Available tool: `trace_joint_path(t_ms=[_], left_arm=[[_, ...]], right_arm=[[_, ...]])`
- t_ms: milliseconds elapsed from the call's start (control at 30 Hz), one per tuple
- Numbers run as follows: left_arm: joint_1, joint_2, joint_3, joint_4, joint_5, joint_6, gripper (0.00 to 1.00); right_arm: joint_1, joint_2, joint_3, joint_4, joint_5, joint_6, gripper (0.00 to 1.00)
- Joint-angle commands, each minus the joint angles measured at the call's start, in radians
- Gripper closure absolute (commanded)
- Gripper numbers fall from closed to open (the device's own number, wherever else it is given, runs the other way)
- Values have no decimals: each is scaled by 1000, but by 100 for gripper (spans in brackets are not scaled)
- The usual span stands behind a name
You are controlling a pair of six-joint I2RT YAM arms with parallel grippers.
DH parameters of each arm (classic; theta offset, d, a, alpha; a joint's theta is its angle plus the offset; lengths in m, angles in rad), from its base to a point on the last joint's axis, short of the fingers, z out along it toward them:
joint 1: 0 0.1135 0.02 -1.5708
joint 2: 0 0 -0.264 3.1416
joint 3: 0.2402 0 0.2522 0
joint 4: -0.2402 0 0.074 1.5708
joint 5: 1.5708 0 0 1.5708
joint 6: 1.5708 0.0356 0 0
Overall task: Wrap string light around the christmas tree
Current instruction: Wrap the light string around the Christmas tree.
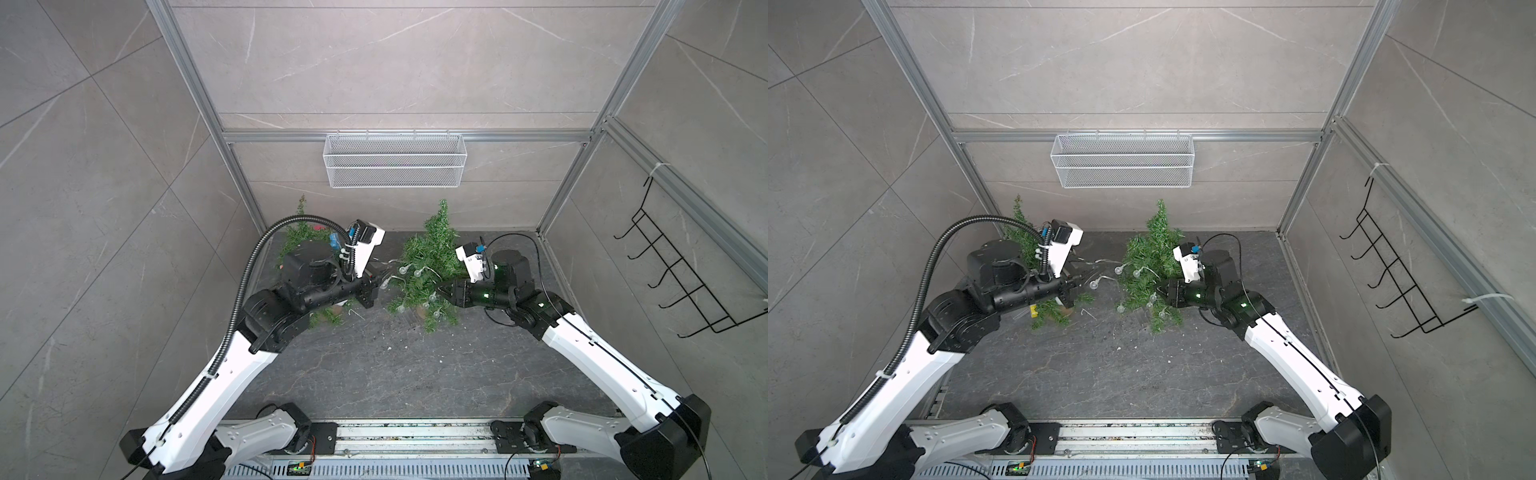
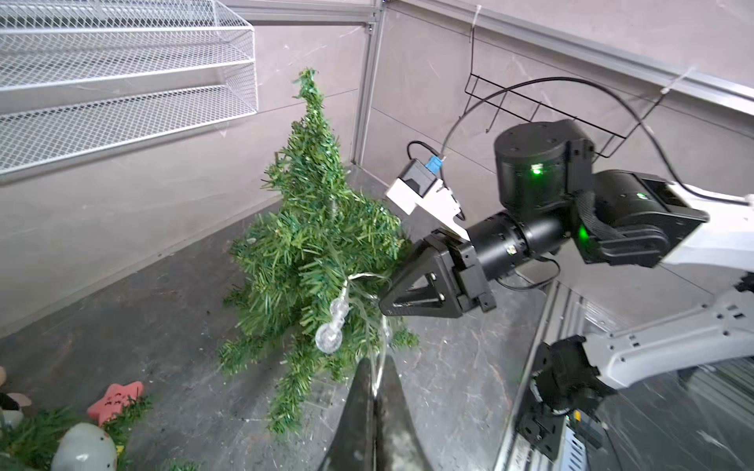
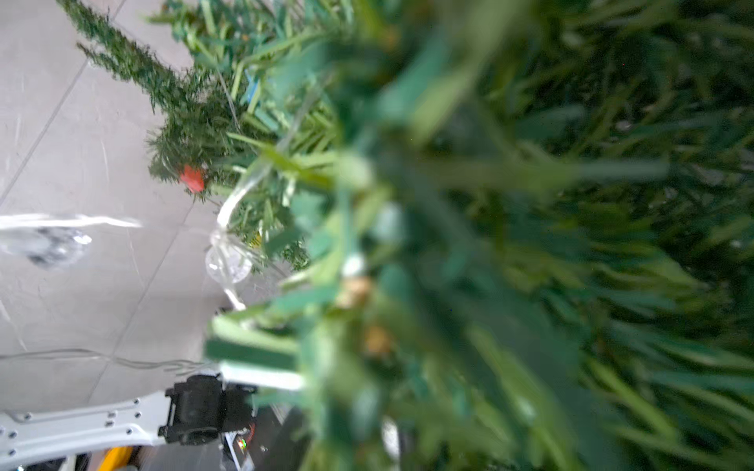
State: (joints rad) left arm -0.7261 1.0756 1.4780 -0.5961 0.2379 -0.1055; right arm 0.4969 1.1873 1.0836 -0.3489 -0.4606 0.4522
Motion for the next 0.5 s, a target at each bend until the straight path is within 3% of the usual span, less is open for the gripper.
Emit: trace_joint_path(t_ms=[0, 67, 167, 200, 333, 467], left_arm=[[1, 13, 3, -111, -4, -14, 100], [0, 16, -20, -105, 65, -13, 100], [2, 99, -42, -195, -124, 8, 100], [2, 124, -34, -225, -139, 16, 100], [2, 110, -44, -108, -75, -19, 100], [-19, 54, 8, 16, 153, -104, 100]], right_arm=[[6, -11, 2, -61, -18, -38, 58], [10, -18, -2, -84, -17, -44, 55], [32, -25, -8, -99, 11, -46, 54], [42, -26, -8, -96, 30, -46, 55], [100, -20, 16, -101, 79, -58, 56], [131, -27, 17, -117, 163, -67, 57]])
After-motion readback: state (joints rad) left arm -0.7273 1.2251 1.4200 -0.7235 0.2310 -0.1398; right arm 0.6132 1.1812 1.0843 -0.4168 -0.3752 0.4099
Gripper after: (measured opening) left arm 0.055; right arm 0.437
